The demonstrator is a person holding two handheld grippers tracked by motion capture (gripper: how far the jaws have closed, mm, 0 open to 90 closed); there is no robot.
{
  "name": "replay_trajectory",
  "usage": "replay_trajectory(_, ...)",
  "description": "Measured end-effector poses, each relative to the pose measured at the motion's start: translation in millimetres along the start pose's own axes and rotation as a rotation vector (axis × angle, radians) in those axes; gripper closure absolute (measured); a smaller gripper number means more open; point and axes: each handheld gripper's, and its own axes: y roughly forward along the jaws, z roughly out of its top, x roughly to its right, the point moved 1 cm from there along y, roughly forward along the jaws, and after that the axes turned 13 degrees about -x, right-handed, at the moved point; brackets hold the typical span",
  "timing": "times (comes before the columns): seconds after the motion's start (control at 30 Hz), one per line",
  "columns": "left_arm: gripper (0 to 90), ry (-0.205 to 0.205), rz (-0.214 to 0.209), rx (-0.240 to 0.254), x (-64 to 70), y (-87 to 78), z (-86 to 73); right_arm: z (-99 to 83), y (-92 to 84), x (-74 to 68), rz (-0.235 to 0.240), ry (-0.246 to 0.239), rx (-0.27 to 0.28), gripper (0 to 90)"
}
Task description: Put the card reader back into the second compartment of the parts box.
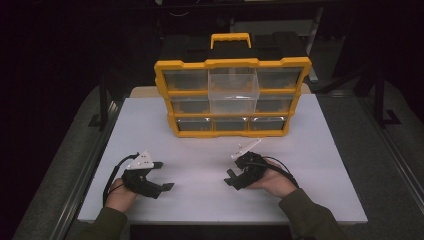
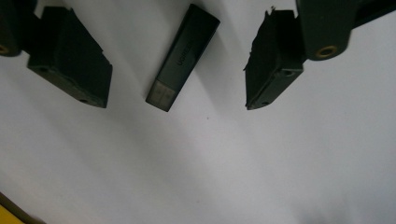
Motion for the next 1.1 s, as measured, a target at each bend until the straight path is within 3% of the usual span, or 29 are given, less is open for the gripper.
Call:
replay_trajectory(0.7, 14.5, 0.005, -0.001, -0.002, 0.4, 0.2, 0.1, -2.2, 5.9, 1.1, -0.006, -0.005, -0.038, 52.5)
replay_trajectory(1.1, 14.4, 0.003, -0.001, -0.003, 0.4, 0.4, 0.0, -2.3, 8.2, 0.6, -0.004, -0.004, -0.060, 63.1)
